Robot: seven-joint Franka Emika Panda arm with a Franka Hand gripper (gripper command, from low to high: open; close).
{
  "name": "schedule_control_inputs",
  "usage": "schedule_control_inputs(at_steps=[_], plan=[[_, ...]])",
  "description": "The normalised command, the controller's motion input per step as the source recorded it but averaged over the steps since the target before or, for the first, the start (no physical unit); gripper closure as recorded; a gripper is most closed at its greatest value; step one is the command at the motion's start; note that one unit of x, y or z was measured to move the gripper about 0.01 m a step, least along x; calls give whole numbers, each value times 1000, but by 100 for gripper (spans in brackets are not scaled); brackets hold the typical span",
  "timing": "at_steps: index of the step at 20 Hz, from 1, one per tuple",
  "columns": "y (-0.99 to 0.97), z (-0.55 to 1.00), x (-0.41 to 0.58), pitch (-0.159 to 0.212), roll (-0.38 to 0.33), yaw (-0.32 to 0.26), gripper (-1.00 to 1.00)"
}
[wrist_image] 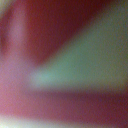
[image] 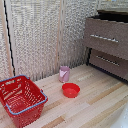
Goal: Shift your gripper thoughtfully near the cereal snack bar. Tenderly grip the snack bar with your precision device. Carefully hover the precision device above the first drawer installation and invite the snack bar to descend into the first drawer installation.
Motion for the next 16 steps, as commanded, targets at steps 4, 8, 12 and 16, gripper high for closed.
schedule_control_inputs(at_steps=[4, 8, 12, 16], plan=[[-965, 325, 0, 0, 0, 47, 100], [-993, 209, 0, 0, 0, 44, 100], [-1000, 141, 10, 0, 0, 41, 100], [-941, 26, 127, 18, -7, 61, 100]])
